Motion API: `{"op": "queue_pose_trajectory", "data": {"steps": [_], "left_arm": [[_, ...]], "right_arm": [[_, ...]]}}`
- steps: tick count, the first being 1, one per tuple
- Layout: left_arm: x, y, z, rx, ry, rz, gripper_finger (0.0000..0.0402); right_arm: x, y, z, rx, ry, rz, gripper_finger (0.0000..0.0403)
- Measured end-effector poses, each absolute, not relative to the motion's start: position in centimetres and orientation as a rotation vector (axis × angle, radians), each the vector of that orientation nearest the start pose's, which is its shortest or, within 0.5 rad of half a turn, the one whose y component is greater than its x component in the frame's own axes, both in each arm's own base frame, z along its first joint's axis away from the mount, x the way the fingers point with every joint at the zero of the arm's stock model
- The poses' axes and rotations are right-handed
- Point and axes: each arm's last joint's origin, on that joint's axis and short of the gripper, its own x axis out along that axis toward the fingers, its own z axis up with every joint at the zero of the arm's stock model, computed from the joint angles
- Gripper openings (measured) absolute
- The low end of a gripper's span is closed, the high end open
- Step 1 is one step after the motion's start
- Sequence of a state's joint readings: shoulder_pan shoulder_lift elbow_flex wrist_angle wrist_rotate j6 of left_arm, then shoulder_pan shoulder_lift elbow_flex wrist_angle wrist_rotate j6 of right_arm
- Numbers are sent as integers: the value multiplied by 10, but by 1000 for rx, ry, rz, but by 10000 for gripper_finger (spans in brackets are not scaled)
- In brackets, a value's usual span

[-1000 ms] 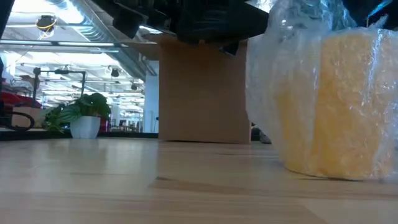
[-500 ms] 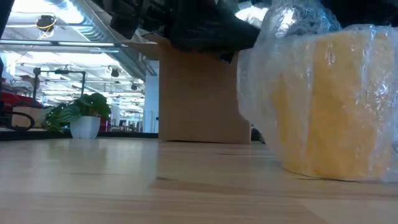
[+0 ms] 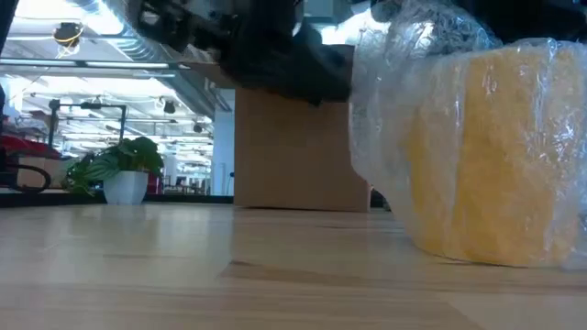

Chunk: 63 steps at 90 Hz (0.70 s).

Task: Wrap mug
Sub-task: Wrap the yellow mug with the bubble wrap

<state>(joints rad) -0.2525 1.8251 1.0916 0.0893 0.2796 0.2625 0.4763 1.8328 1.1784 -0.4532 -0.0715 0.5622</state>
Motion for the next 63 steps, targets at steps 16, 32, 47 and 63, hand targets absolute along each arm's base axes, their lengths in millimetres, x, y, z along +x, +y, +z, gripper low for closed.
{"op": "queue_pose_trajectory", "data": {"steps": [16,32,47,63], "left_arm": [[362,-105,188,205,646,-594,0],[359,-115,184,217,660,-623,0],[359,-115,184,213,660,-619,0],[360,-112,185,208,658,-609,0]], "right_arm": [[318,166,169,275,1227,130,0],[318,163,168,294,1238,93,0],[317,155,167,300,1270,19,0],[317,147,166,277,1274,-44,0]]}}
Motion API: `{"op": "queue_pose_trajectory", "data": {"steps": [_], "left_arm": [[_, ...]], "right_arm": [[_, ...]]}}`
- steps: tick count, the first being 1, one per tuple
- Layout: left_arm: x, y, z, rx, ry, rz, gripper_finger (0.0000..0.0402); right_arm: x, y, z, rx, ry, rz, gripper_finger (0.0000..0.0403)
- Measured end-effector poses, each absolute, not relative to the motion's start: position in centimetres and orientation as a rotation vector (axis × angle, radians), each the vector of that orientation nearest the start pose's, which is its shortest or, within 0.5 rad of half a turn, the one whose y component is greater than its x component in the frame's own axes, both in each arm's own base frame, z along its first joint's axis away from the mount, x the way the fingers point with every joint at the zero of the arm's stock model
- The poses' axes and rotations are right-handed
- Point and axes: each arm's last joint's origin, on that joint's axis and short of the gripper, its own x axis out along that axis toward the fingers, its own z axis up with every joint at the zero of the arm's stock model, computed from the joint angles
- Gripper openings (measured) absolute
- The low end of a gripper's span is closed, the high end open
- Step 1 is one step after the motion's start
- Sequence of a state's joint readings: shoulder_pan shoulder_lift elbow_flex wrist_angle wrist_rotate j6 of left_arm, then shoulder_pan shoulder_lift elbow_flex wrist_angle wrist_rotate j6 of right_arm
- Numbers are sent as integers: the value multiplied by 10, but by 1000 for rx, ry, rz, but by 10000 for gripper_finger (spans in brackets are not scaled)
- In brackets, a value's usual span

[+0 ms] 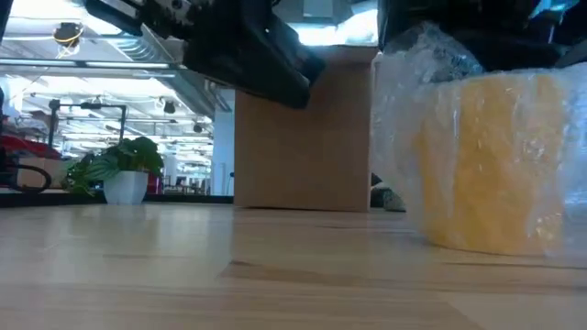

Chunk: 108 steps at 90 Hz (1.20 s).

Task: Wrap mug
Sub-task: Wrap the yellow mug with the bubble wrap

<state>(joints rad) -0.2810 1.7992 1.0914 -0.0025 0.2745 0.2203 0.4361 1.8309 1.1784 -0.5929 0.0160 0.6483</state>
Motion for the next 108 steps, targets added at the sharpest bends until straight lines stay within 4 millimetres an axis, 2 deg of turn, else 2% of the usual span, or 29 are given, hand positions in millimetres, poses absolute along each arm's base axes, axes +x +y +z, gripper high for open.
{"op": "queue_pose_trajectory", "data": {"steps": [12,40,69,89,108], "left_arm": [[361,-112,185,206,654,-607,0],[361,-113,185,203,656,-607,0],[361,-113,185,201,656,-607,0],[361,-112,184,206,661,-583,0],[360,-112,184,206,669,-583,0]], "right_arm": [[319,142,165,280,1277,-69,0],[327,141,146,312,1342,-42,0],[327,141,145,300,1333,-59,0],[329,131,145,299,1330,-125,0],[338,141,146,293,1254,81,0]]}}
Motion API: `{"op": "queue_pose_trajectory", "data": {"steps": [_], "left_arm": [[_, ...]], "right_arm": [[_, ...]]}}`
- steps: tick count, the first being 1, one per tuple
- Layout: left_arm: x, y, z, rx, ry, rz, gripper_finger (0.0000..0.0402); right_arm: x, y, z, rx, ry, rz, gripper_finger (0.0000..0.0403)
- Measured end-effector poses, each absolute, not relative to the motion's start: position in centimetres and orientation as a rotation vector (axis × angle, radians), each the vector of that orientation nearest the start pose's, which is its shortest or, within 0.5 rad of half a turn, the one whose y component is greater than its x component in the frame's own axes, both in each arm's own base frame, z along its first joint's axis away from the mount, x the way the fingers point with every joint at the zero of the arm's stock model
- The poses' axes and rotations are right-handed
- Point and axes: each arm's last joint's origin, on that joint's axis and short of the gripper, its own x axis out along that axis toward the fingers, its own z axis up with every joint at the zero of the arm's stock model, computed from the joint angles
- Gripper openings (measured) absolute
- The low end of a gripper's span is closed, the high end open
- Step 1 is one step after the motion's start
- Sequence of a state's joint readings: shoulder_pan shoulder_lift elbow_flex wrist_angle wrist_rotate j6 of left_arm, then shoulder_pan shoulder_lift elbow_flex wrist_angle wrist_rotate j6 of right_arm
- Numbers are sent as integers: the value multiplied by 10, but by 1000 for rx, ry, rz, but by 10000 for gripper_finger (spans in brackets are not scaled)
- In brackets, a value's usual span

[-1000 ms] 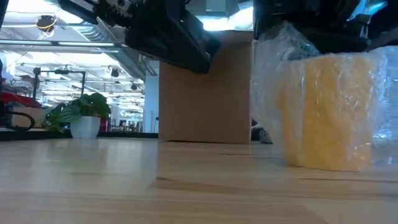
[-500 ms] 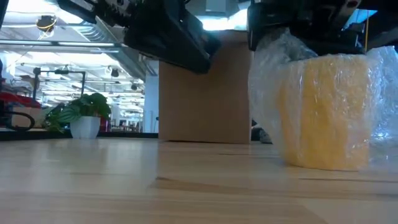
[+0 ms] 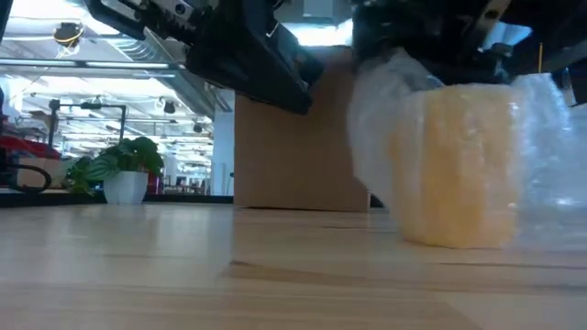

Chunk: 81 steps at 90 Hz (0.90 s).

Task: Wrap mug
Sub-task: Wrap the yellow mug with the bubble wrap

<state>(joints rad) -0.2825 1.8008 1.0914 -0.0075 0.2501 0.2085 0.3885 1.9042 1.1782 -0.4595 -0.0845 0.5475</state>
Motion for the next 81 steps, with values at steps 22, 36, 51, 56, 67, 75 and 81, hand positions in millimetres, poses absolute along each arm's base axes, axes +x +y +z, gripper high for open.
{"op": "queue_pose_trajectory", "data": {"steps": [22,36,51,56,67,75,81], "left_arm": [[360,-112,183,204,673,-581,0],[360,-112,183,197,683,-578,0],[354,-115,178,141,773,-592,0],[350,-117,175,116,825,-592,0],[341,-126,171,74,917,-579,0],[336,-132,170,64,947,-544,0],[334,-135,171,73,952,-516,0]], "right_arm": [[333,120,144,285,1315,-156,0],[335,113,144,274,1314,-179,0],[339,123,145,248,1284,10,0],[340,127,145,247,1263,56,1],[339,127,145,254,1277,10,1],[339,117,145,264,1287,-92,1],[341,109,145,265,1293,-106,1]]}}
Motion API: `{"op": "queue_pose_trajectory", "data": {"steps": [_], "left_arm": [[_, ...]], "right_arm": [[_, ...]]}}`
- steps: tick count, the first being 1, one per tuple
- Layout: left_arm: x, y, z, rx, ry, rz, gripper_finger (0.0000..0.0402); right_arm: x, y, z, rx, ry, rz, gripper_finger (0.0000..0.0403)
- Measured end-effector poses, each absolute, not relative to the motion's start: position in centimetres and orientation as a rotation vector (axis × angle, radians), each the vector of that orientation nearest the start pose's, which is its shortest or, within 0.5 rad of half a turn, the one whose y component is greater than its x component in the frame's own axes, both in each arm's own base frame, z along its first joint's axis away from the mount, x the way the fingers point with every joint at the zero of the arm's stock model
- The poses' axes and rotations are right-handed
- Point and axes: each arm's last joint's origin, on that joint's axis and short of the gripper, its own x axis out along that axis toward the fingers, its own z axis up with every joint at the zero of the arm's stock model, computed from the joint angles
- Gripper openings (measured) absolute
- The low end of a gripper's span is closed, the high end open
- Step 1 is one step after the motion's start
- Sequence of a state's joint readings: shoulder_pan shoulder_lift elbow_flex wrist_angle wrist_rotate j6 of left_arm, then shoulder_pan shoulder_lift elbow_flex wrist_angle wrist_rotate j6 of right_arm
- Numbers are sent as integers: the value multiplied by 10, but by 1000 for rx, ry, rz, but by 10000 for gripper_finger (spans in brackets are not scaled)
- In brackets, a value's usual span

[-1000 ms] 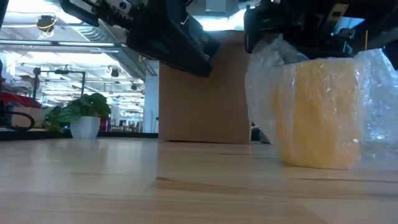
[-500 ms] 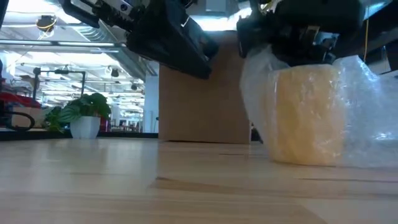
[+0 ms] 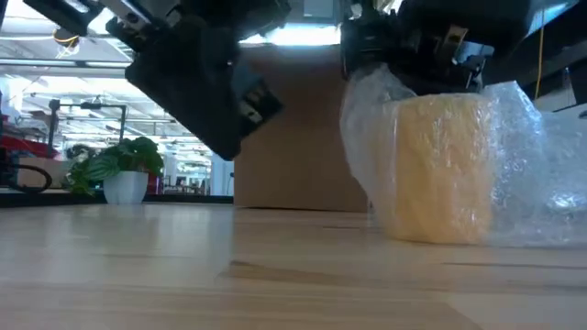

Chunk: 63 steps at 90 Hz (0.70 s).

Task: Wrap mug
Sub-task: Wrap the yellow mug with the bubble wrap

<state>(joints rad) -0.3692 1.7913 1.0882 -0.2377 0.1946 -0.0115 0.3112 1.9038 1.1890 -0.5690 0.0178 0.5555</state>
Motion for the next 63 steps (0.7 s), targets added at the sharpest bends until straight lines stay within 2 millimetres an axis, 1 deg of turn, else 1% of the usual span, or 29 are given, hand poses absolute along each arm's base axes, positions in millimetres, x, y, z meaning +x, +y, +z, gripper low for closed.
{"op": "queue_pose_trajectory", "data": {"steps": [8,16,22,29,39,50,58,63], "left_arm": [[326,-138,166,103,1005,-542,0],[327,-140,167,103,988,-558,0],[328,-140,170,105,969,-547,0],[328,-139,168,107,980,-535,0],[328,-140,169,105,973,-544,0],[328,-142,170,120,957,-539,0],[331,-145,174,174,885,-539,0],[334,-150,181,199,802,-563,0]], "right_arm": [[344,98,145,260,1291,-97,0],[349,90,145,267,1268,-88,0],[350,87,145,274,1263,-79,0],[350,88,145,278,1265,-75,0],[347,100,145,281,1271,-53,0],[340,120,145,279,1269,-62,0],[335,133,145,260,1262,-70,0],[333,138,145,252,1260,-65,0]]}}
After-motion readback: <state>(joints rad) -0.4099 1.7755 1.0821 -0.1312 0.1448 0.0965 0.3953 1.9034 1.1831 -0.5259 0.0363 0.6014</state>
